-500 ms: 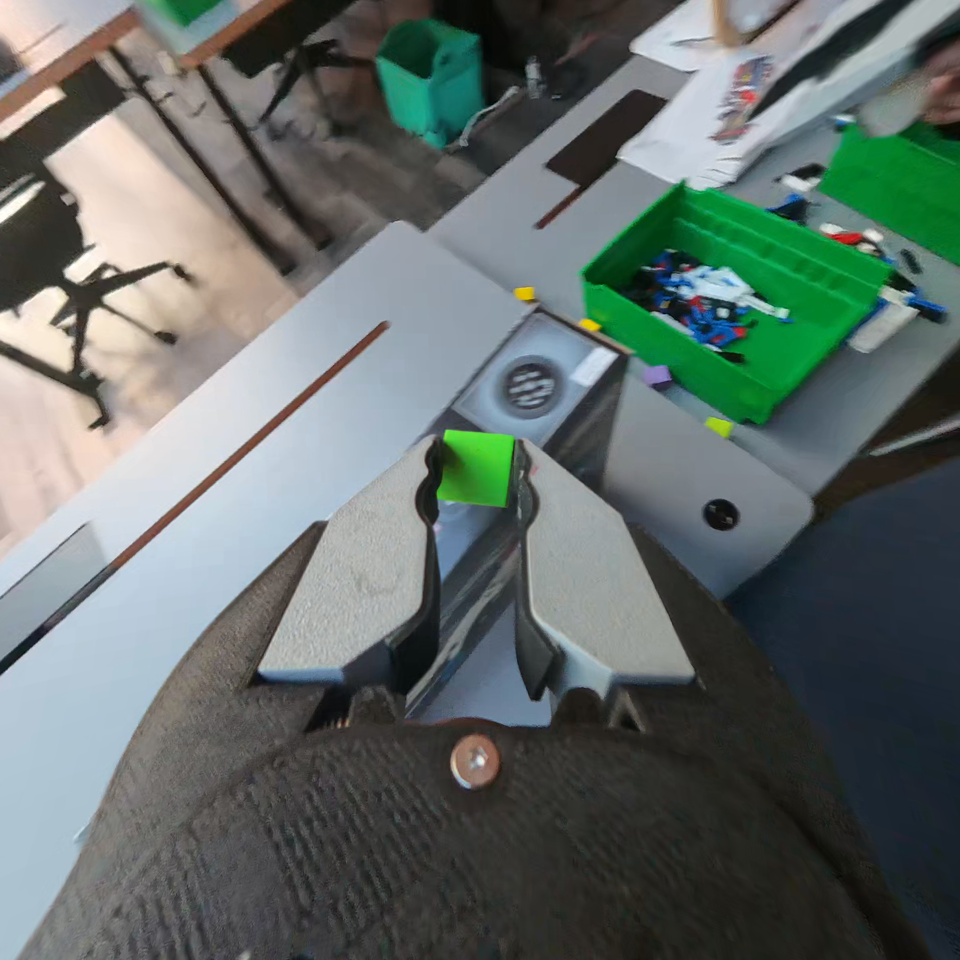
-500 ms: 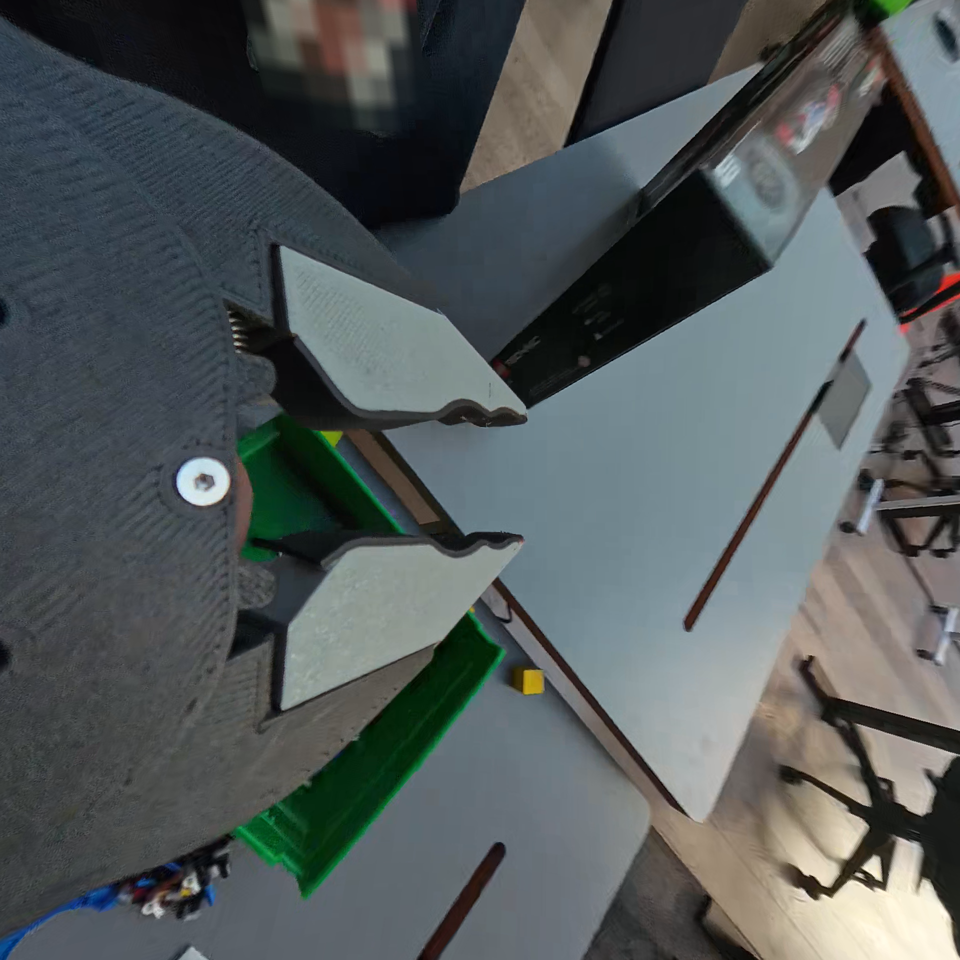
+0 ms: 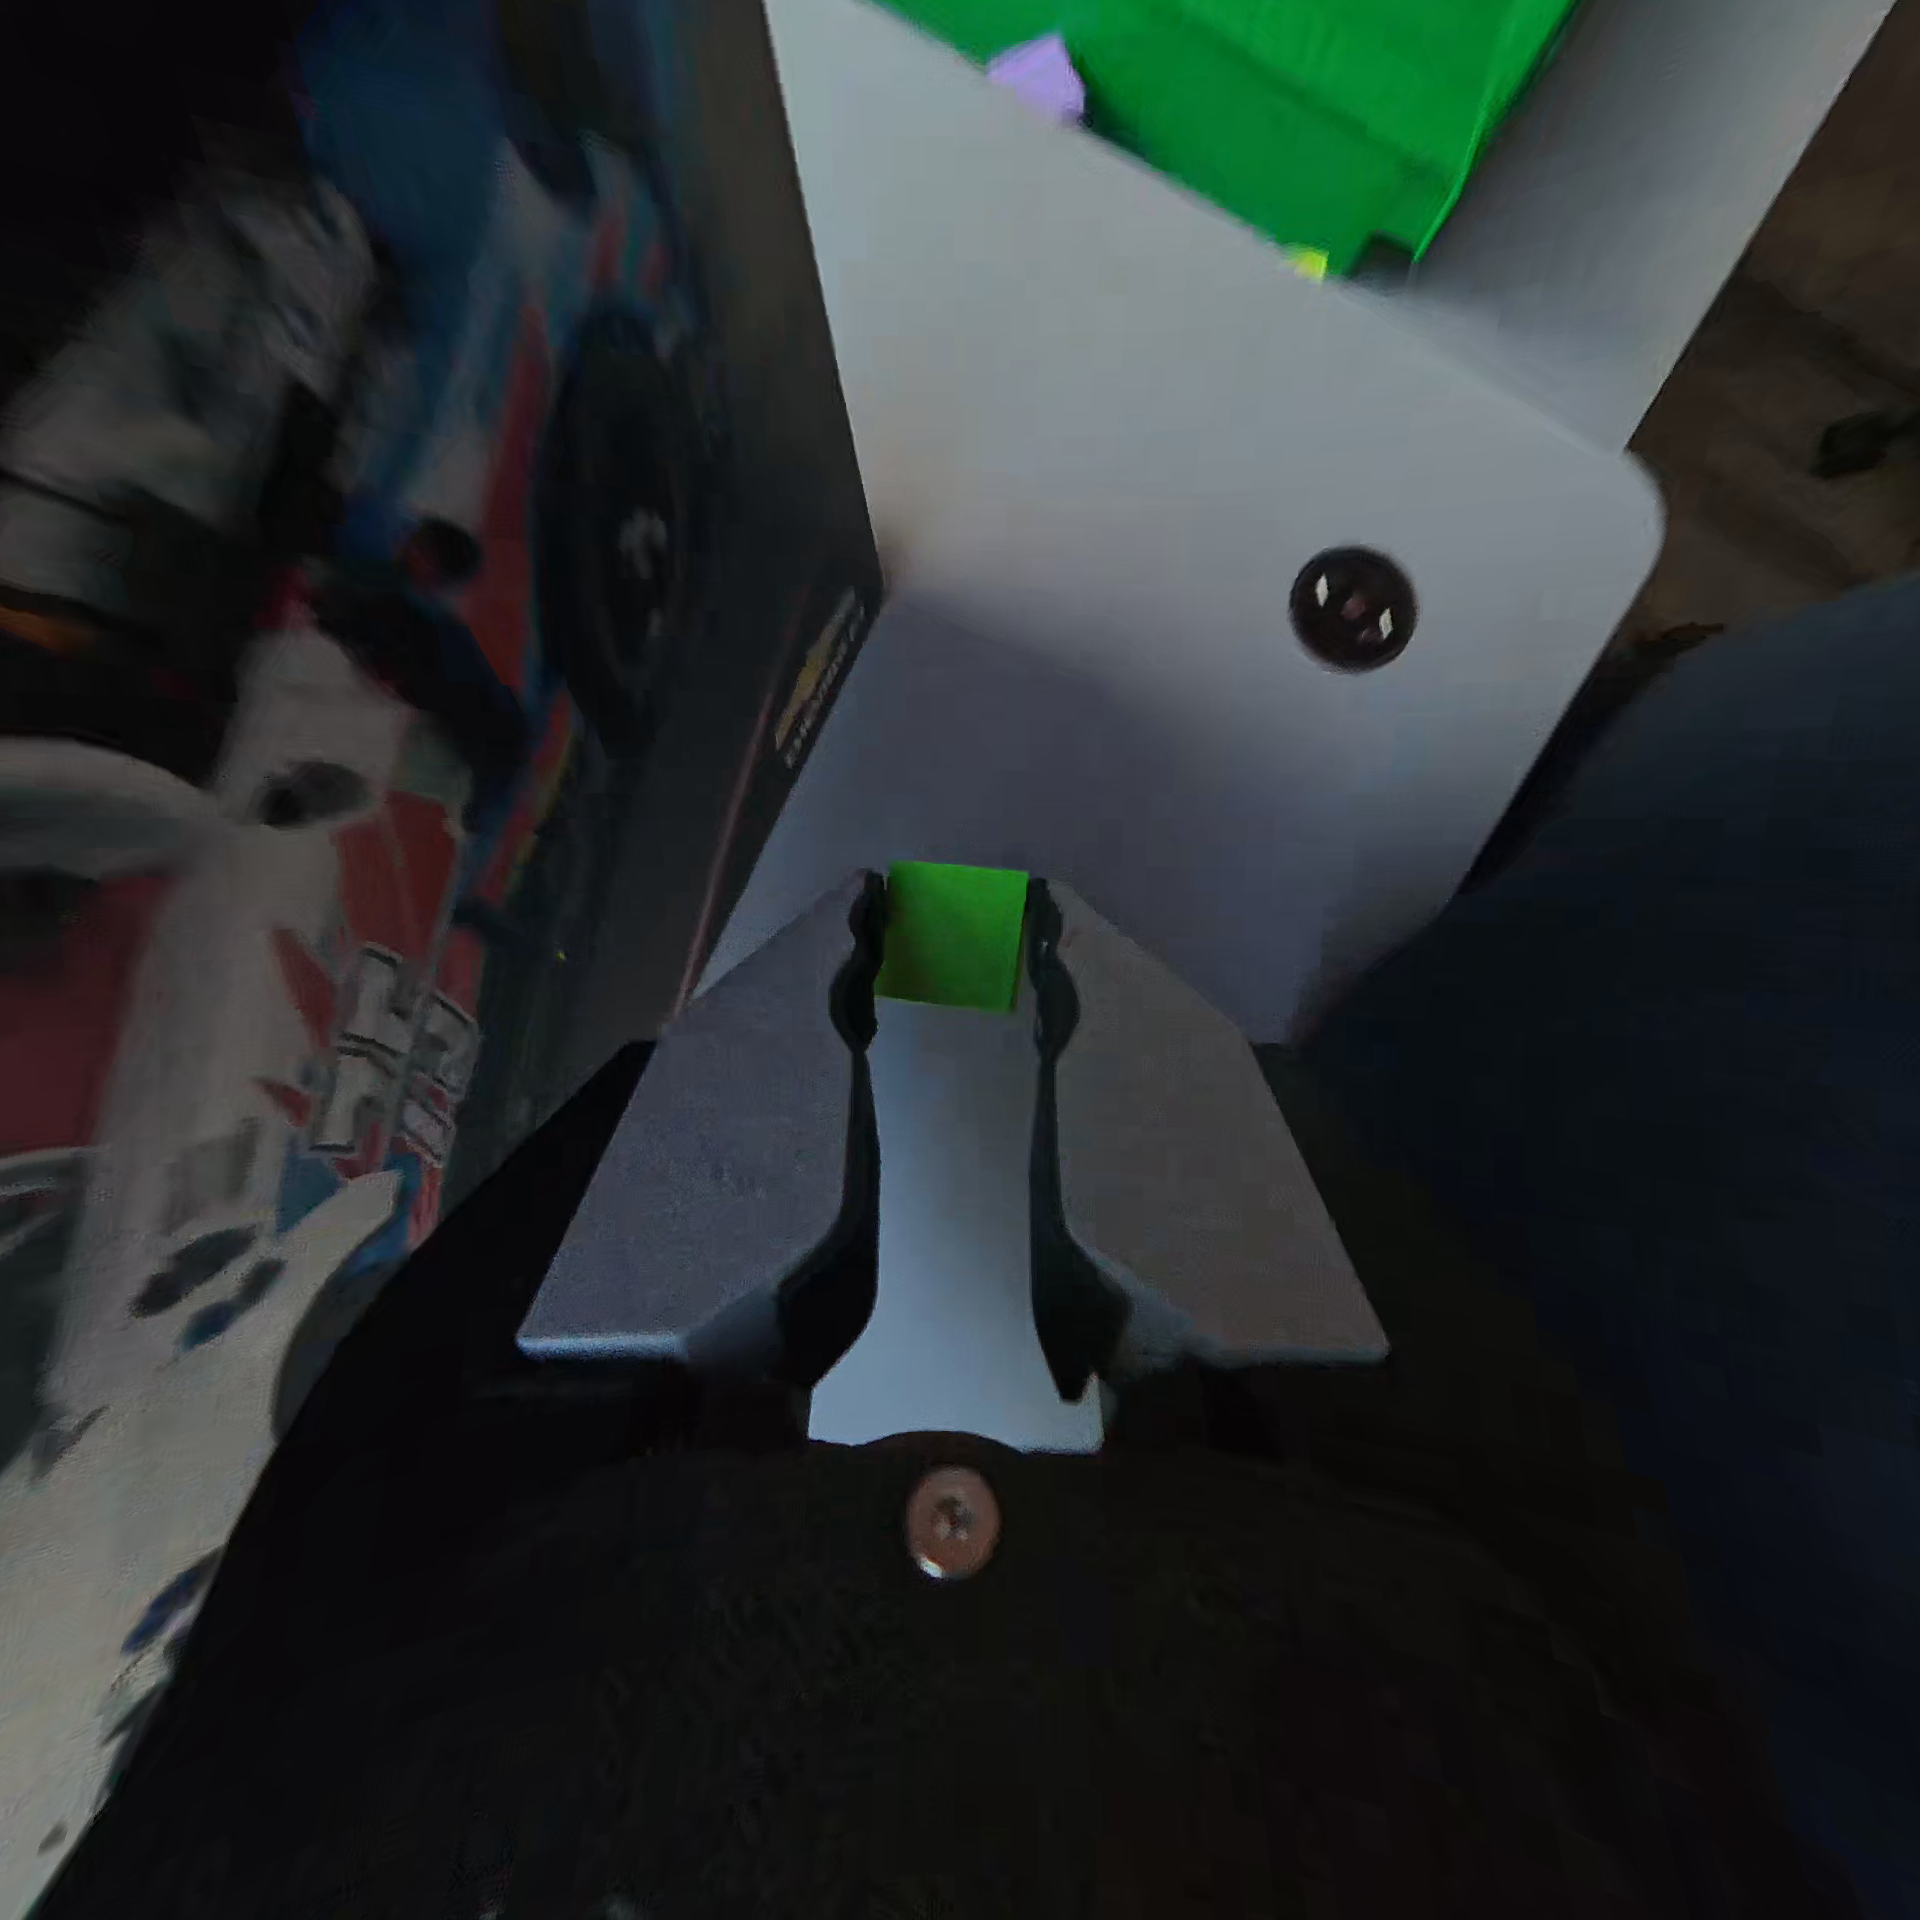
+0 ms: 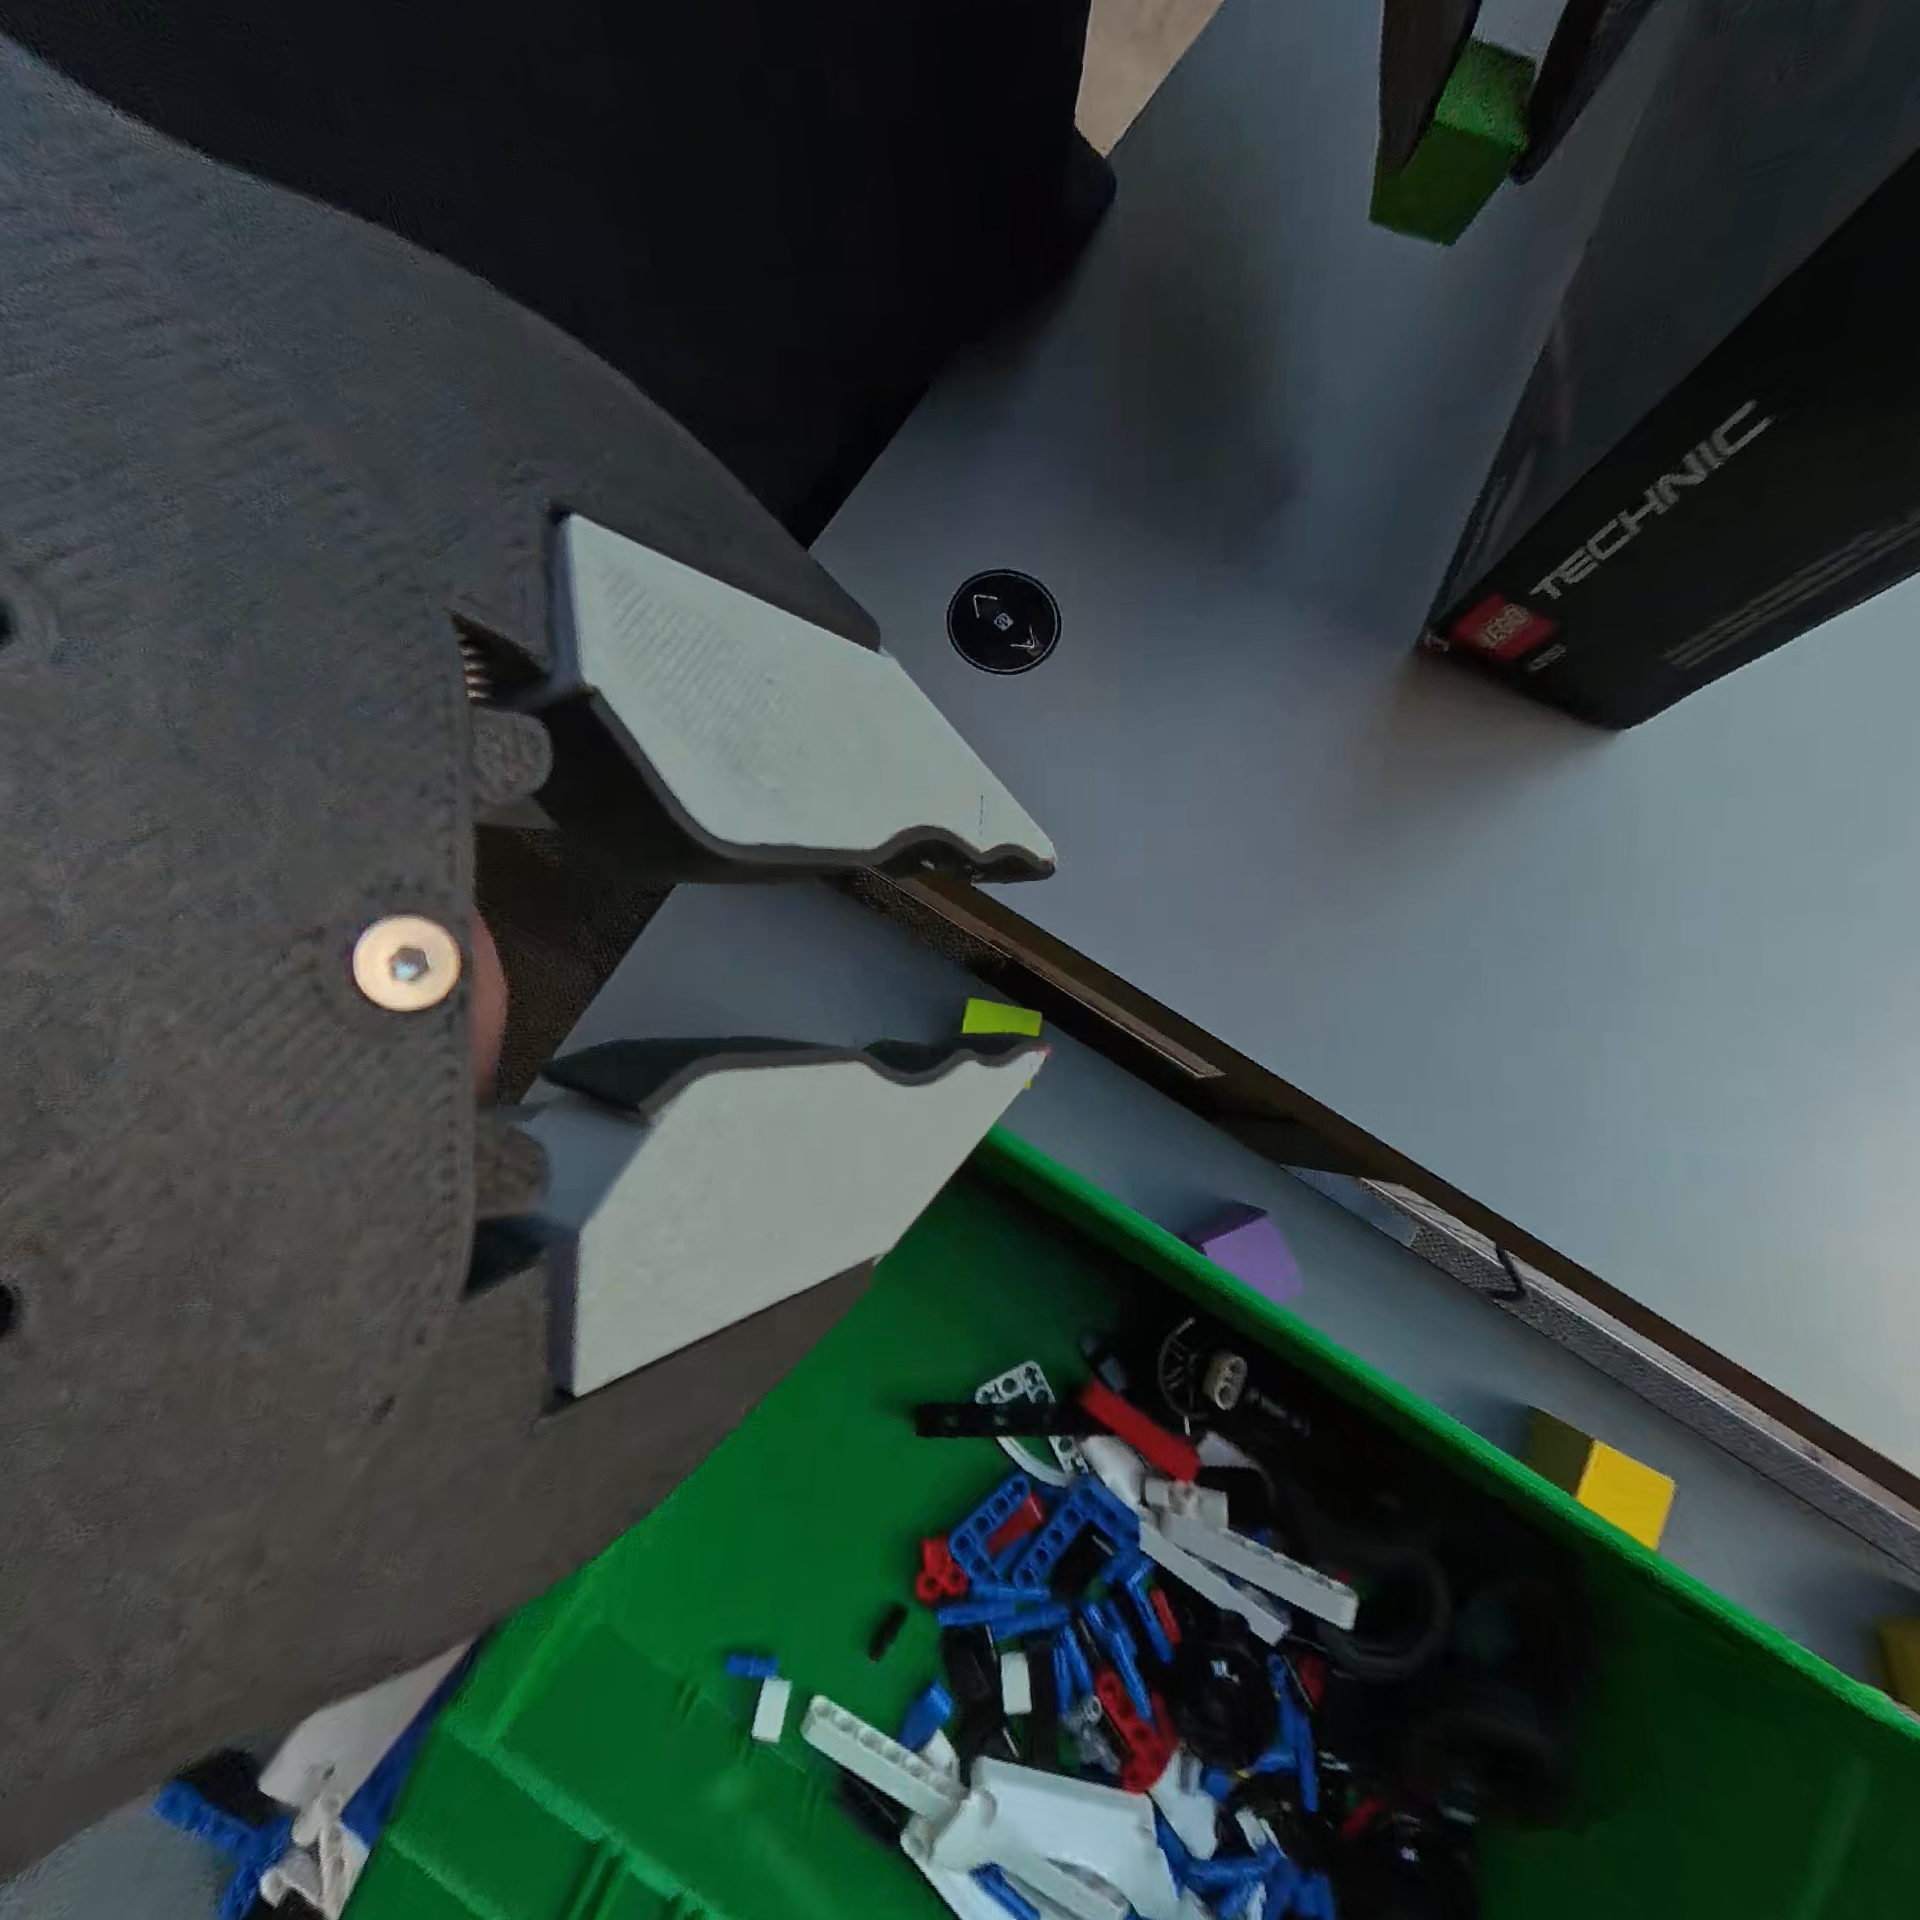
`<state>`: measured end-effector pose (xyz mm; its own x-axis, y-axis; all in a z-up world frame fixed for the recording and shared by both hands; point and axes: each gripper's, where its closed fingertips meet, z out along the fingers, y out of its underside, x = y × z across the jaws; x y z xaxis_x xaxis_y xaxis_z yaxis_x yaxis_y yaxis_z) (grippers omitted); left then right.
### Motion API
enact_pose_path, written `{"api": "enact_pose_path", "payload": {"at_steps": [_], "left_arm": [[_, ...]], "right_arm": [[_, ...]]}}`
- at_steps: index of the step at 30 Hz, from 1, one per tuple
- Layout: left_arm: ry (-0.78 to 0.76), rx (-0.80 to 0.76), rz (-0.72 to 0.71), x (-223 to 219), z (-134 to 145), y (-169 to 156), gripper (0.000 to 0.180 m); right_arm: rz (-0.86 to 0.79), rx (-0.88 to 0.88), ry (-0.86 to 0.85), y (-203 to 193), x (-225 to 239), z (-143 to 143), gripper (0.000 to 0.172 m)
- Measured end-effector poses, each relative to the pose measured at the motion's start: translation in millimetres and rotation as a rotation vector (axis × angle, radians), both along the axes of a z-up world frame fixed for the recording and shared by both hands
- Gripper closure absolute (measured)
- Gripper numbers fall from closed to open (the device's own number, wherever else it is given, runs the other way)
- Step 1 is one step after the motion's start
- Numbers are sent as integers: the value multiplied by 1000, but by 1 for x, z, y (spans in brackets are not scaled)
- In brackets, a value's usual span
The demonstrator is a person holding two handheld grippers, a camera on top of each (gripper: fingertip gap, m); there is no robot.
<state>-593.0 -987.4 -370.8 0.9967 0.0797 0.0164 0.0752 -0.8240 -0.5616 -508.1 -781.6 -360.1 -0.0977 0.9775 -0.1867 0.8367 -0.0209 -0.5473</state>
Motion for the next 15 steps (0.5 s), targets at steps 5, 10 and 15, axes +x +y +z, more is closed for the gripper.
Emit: {"api": "enact_pose_path", "payload": {"at_steps": [5, 10, 15], "left_arm": [[-51, -90, -76, 13, -46, -15, 152], [-60, -49, -79, 13, -33, -13, 134], [-53, -61, -64, 8, -20, -26, 133]], "right_arm": [[-70, 25, -95, -7, 9, -29, 149], [-167, 79, -110, 6, 5, -38, 149], [-319, 196, -40, 50, -12, -22, 142]]}}
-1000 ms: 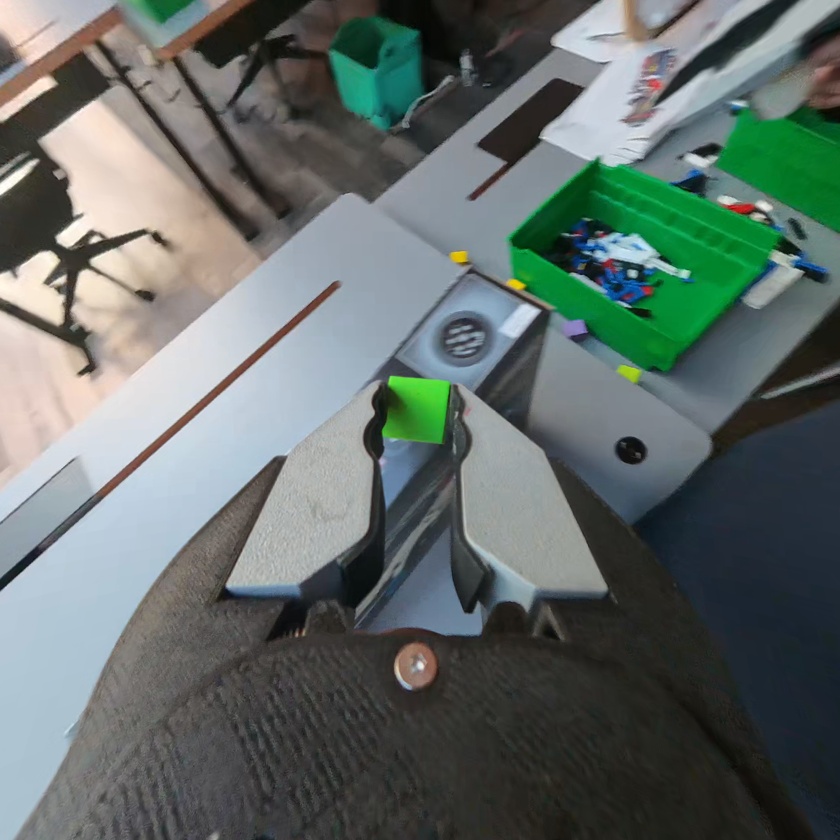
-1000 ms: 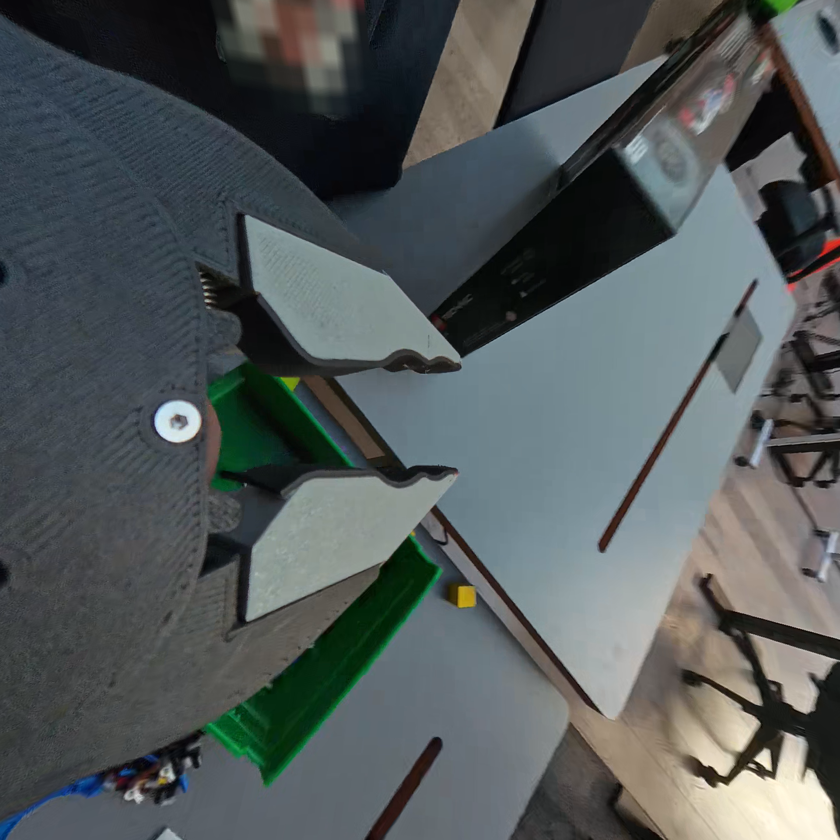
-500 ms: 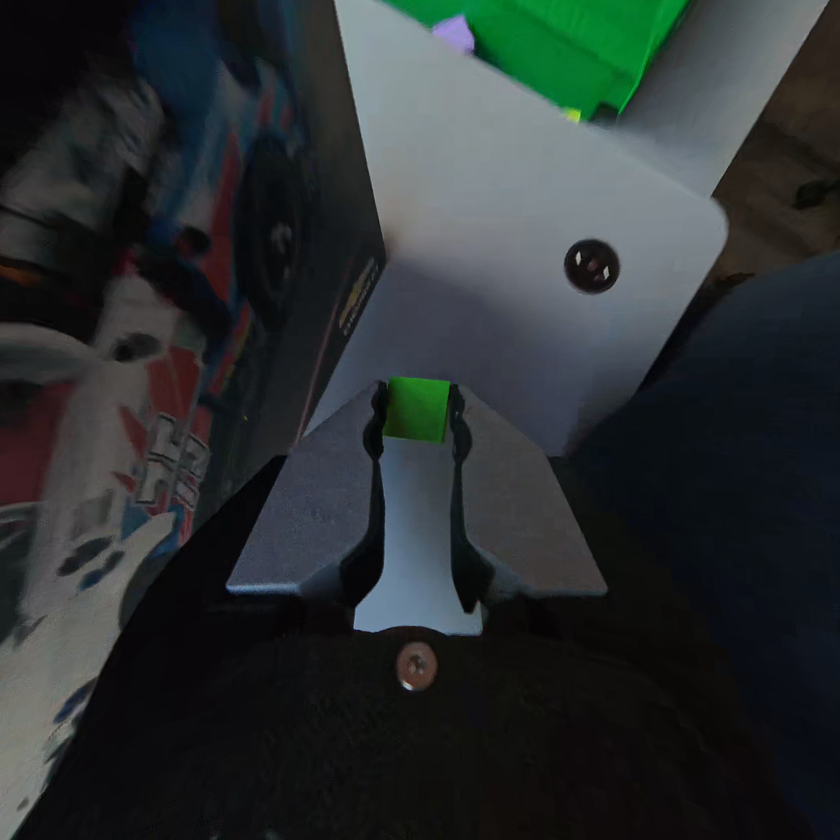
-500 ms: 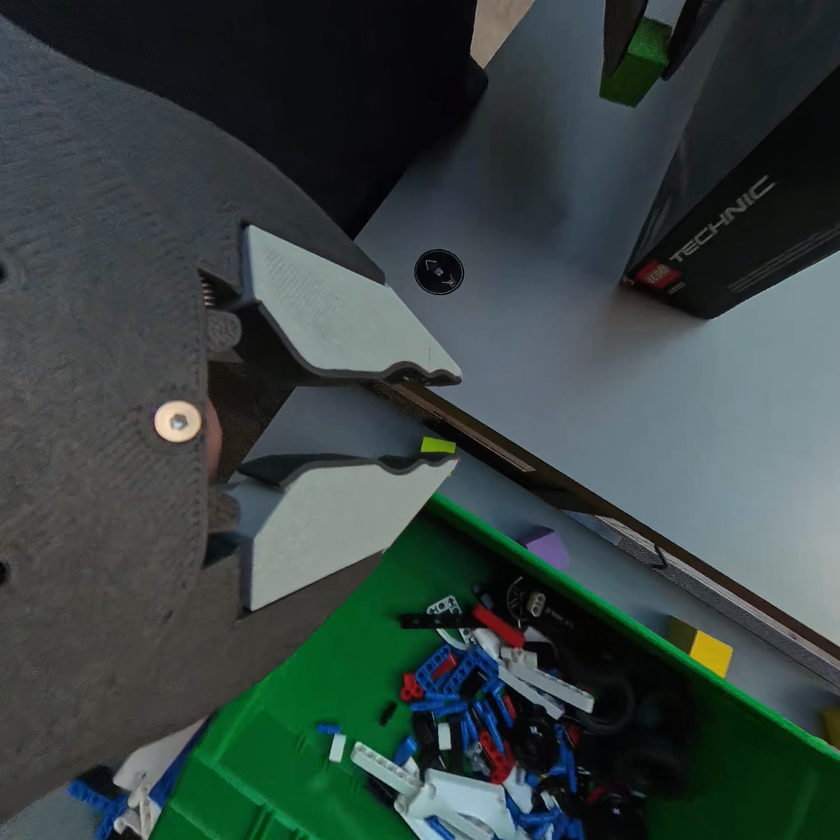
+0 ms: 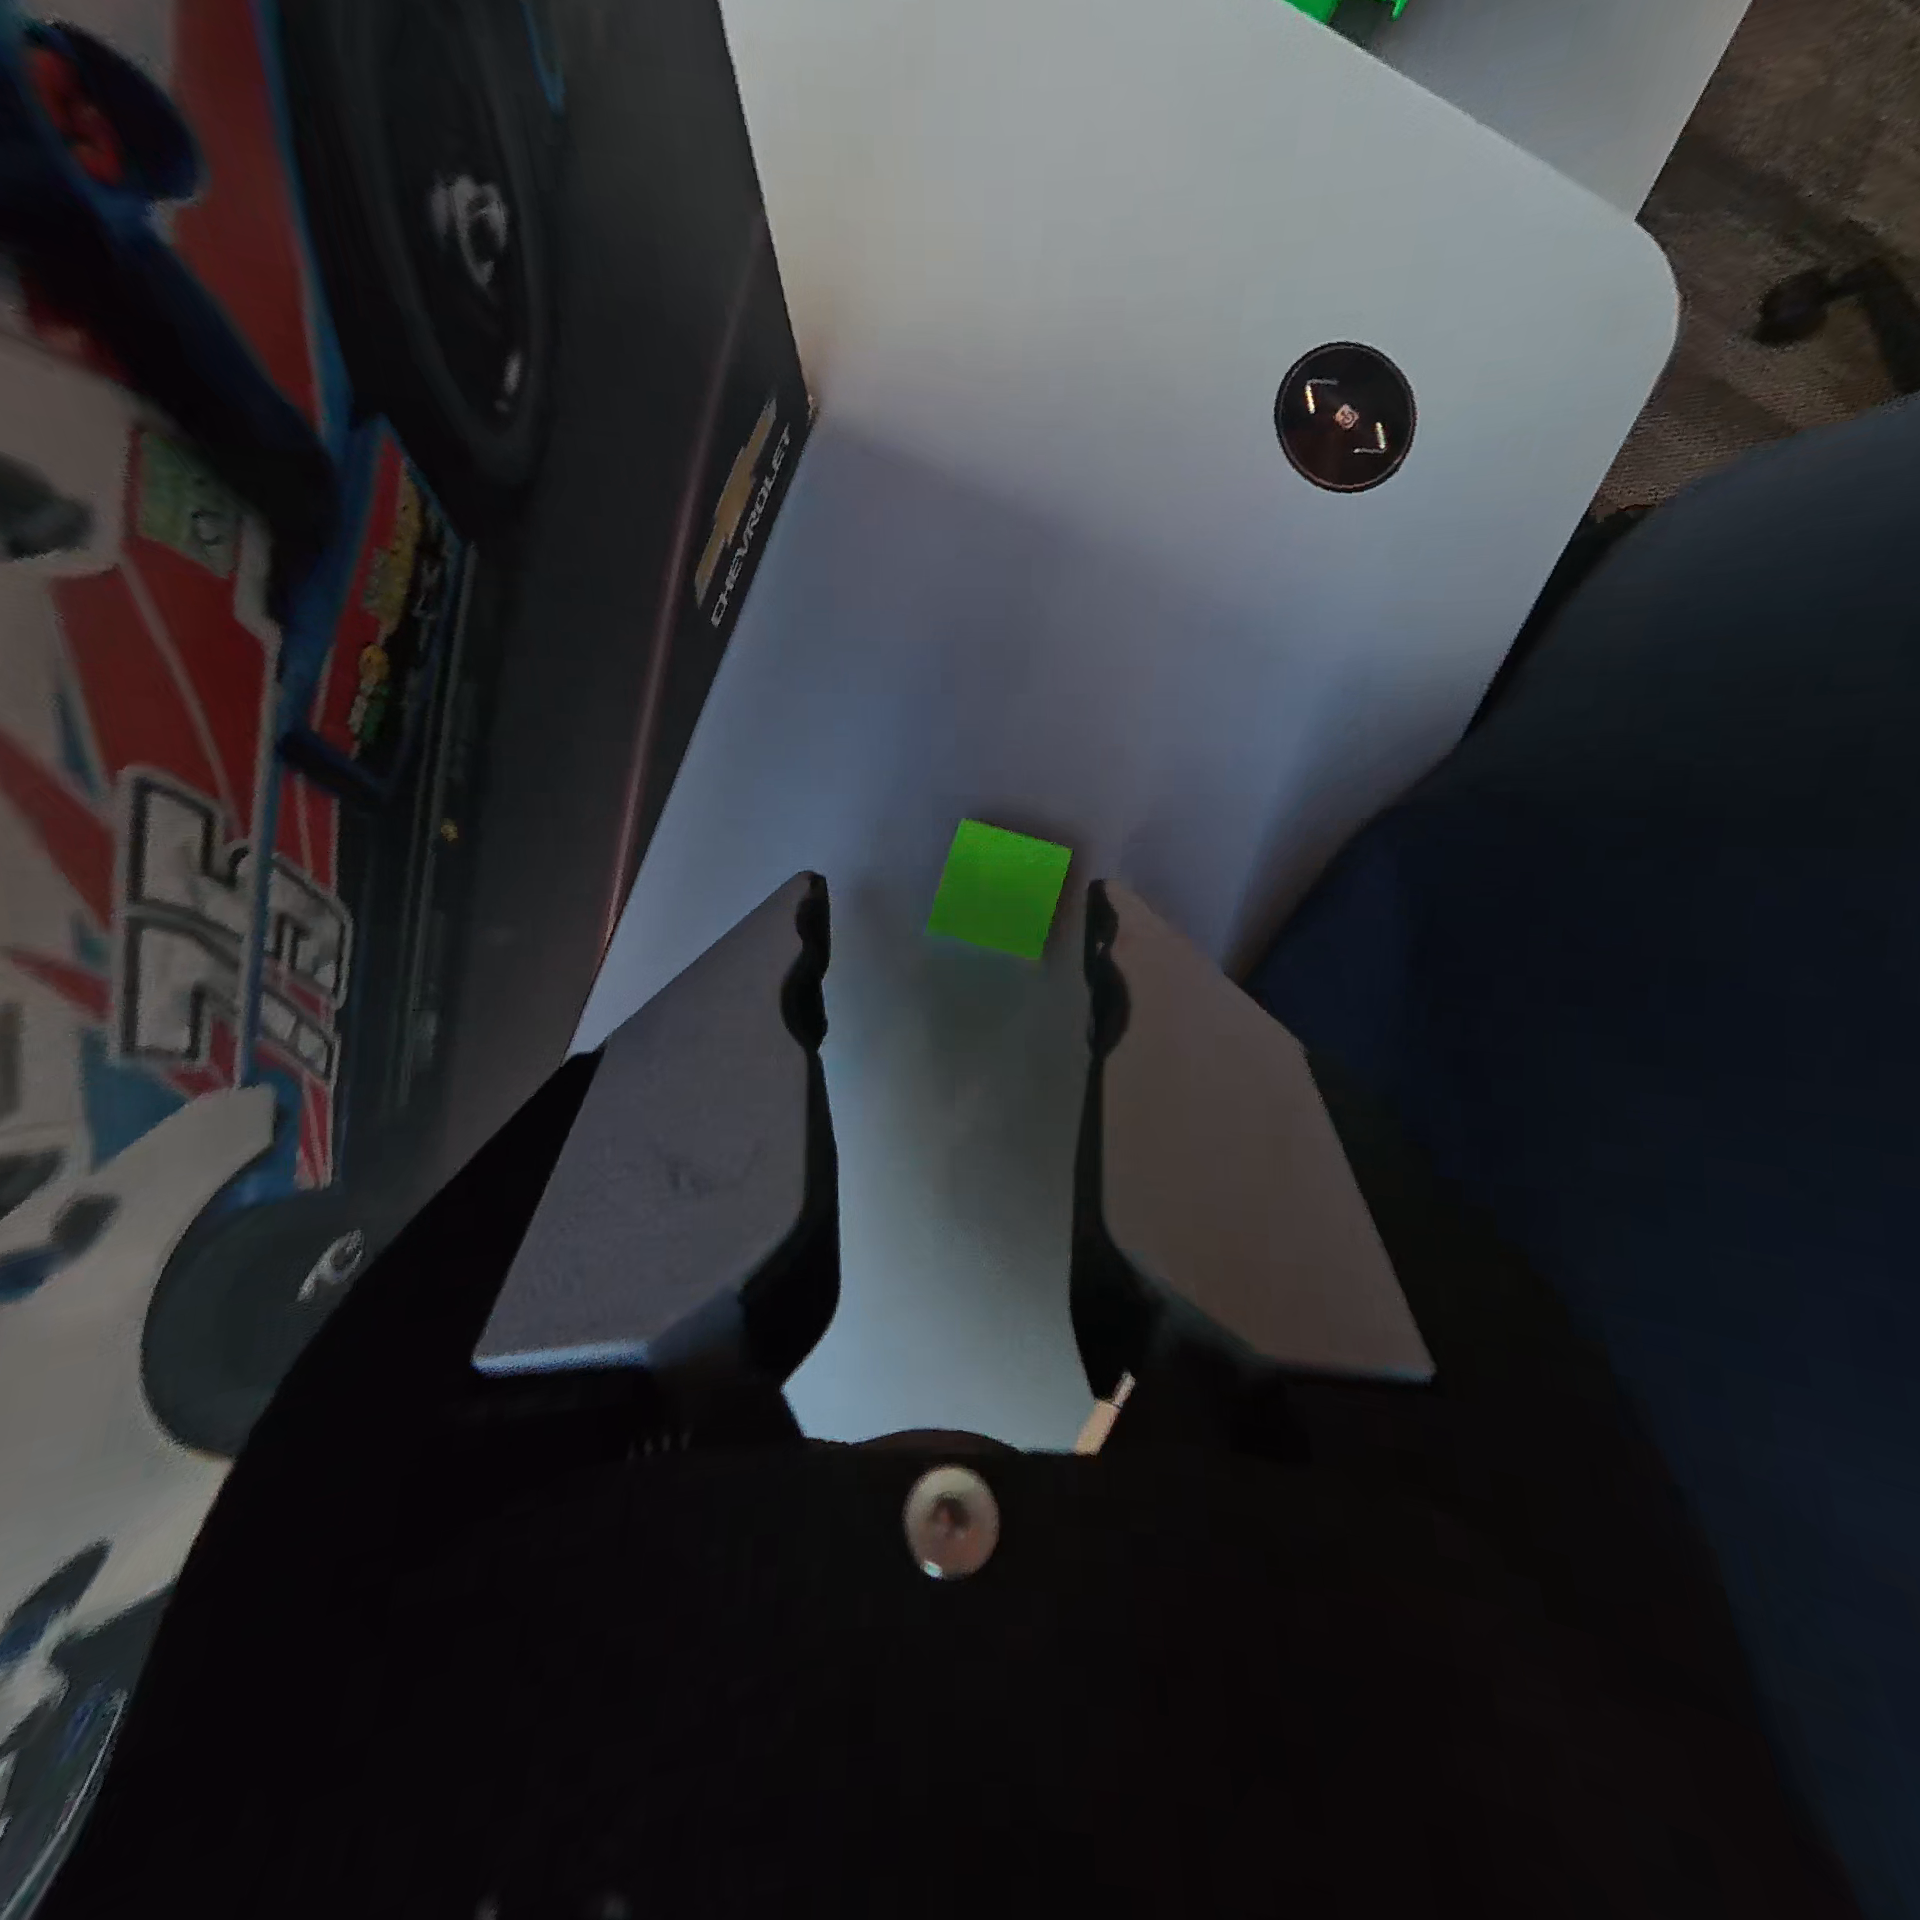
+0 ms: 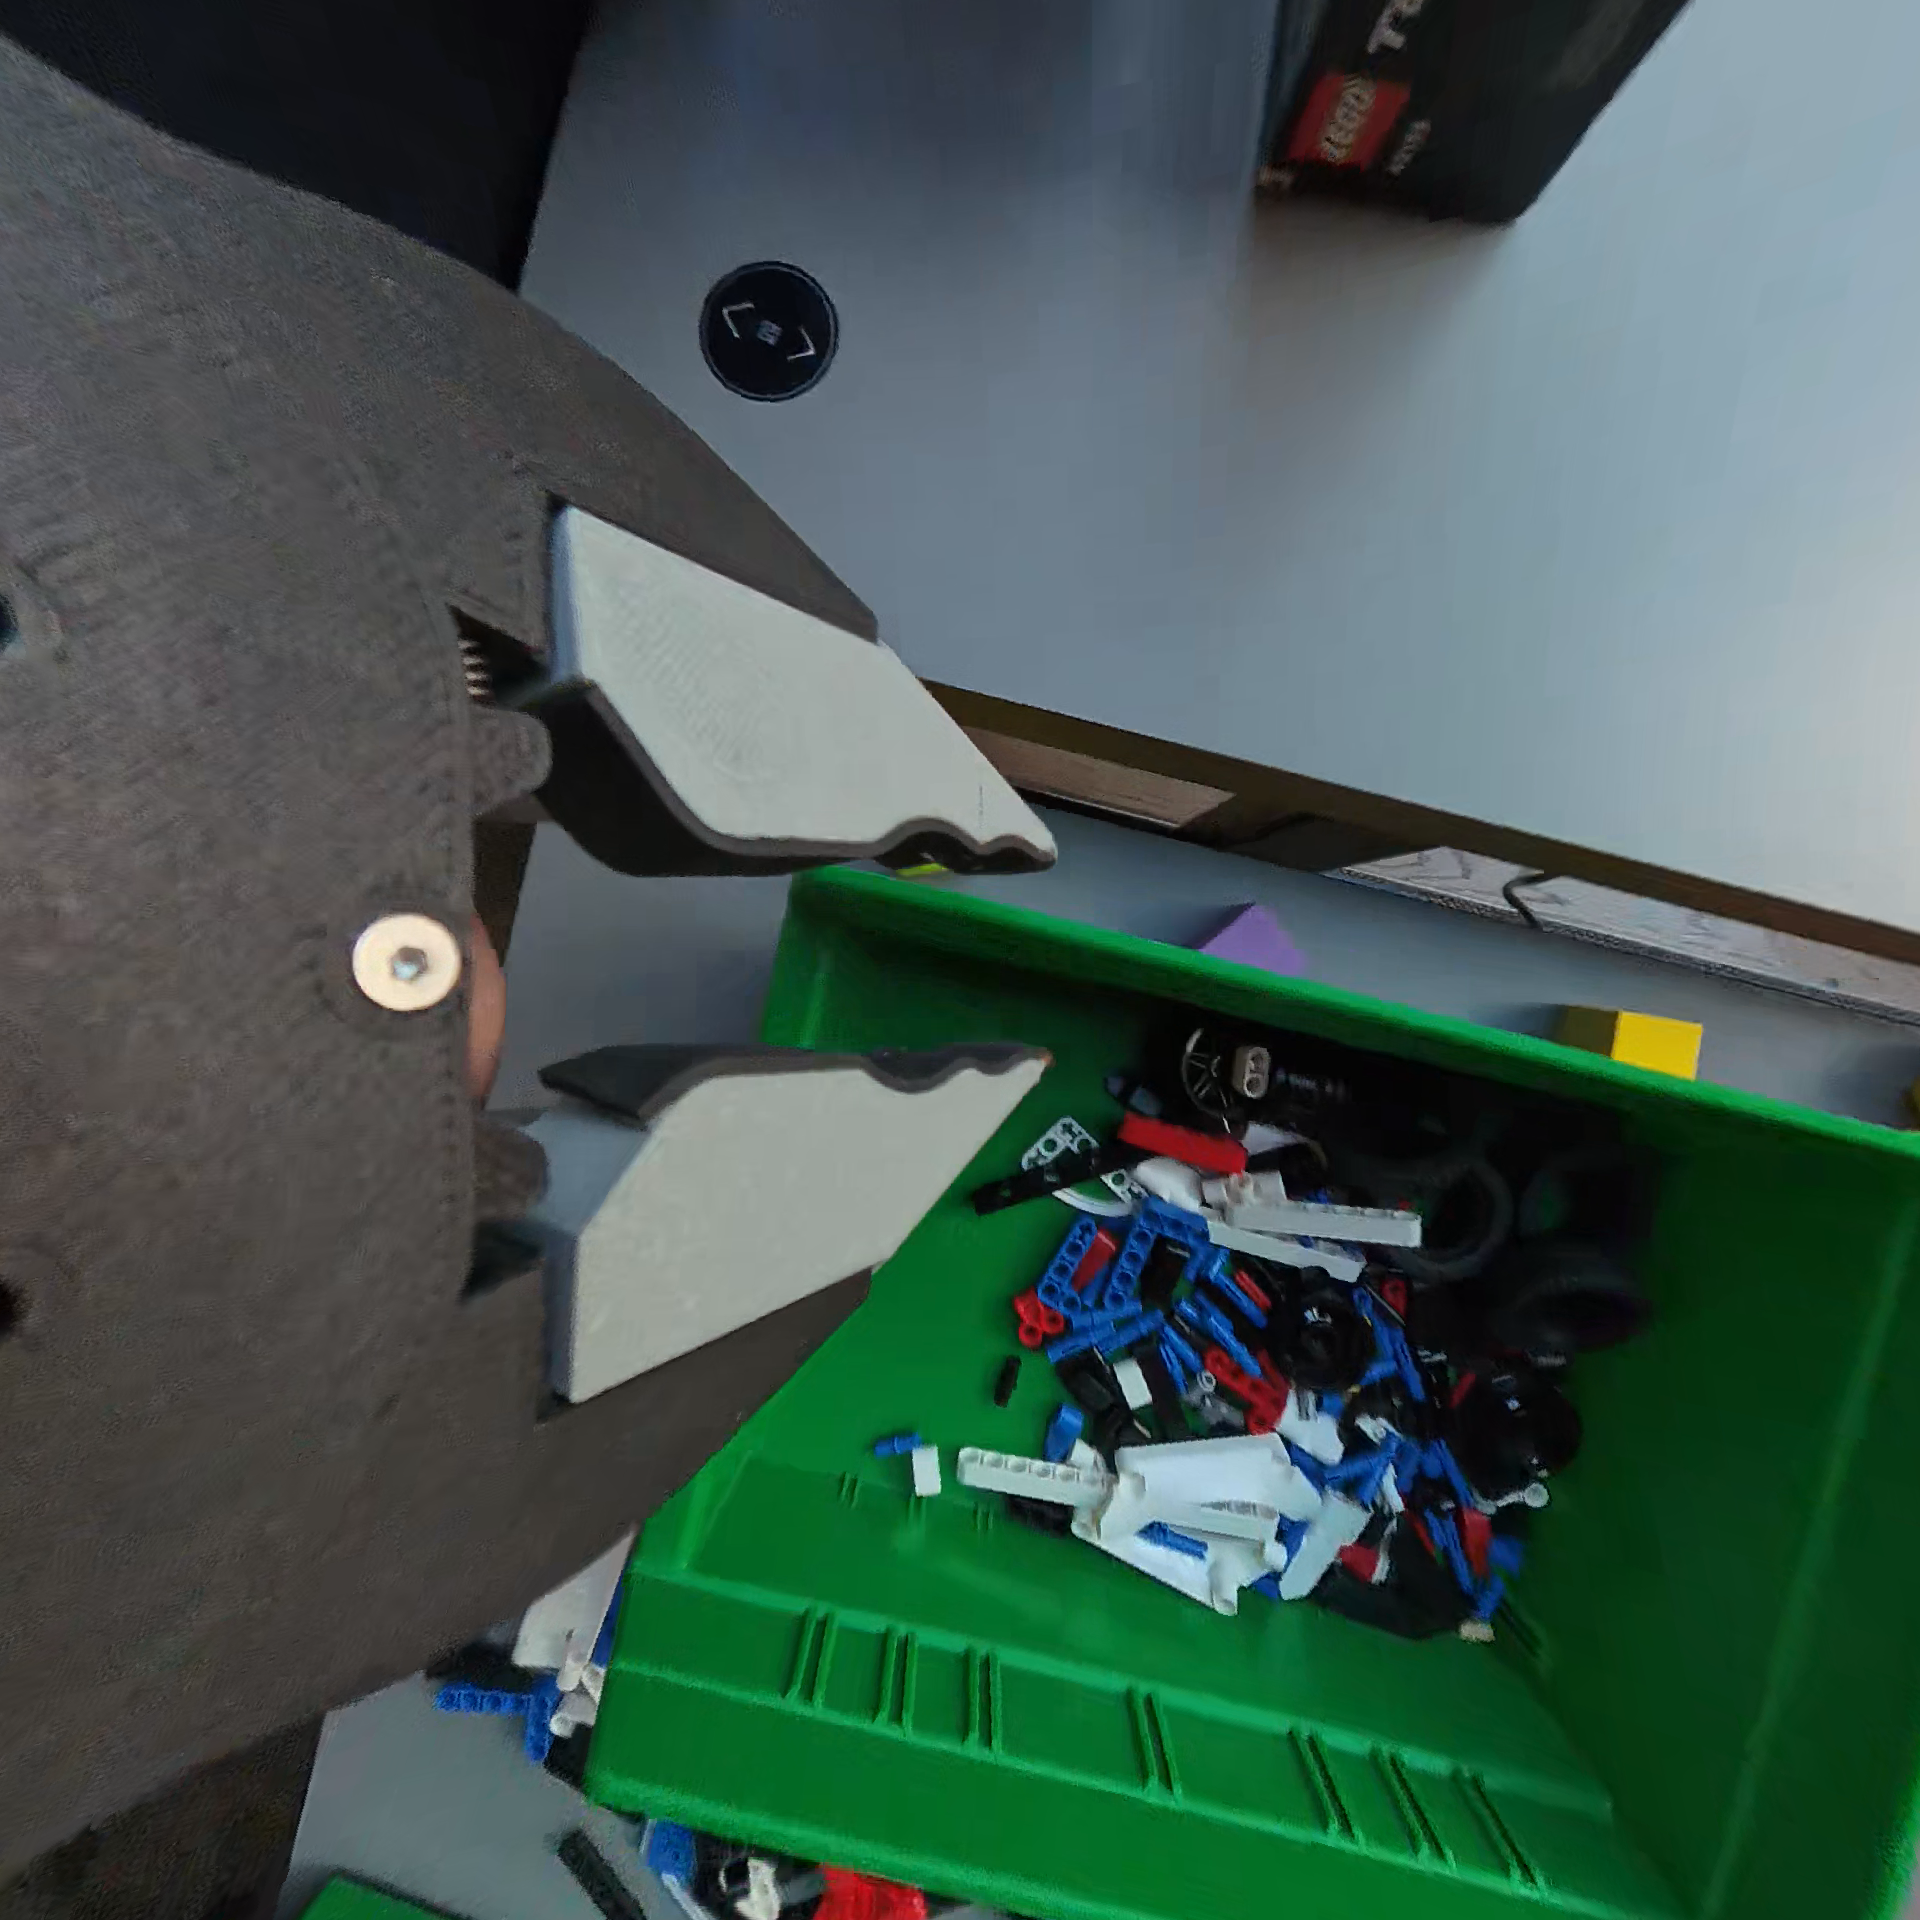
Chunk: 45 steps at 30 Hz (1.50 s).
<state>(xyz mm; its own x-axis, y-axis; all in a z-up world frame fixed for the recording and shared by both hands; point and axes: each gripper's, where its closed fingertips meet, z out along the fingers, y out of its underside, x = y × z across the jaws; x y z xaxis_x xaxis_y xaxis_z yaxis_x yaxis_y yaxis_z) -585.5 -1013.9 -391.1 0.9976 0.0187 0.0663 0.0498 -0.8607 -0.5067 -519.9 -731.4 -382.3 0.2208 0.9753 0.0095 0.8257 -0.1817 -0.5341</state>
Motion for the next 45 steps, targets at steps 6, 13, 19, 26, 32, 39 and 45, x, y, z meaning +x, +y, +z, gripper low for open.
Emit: {"api": "enact_pose_path", "payload": {"at_steps": [6, 13, 19, 26, 32, 39, 45], "left_arm": [[11, -21, 60, -6, 14, -37, 133], [2, -54, 155, -18, 21, -70, 137], [-37, -55, 203, -13, 13, -78, 139], [-58, -70, 172, -3, 7, -81, 143], [-61, -61, 163, -4, 10, -81, 145], [-75, -69, 154, -1, 11, -90, 144], [-88, -89, 157, 1, 8, -94, 145]], "right_arm": [[-1, -124, -79, 6, -21, -30, 155], [-26, -123, -119, 18, -30, -38, 166], [-165, -117, -113, 53, -17, -38, 168], [-322, -94, -63, 67, -8, -39, 167], [-380, -106, -25, 66, -10, -38, 165], [-267, -99, 221, 64, -7, 6, 160], [-18, -169, 142, 12, 19, -18, 151]]}}
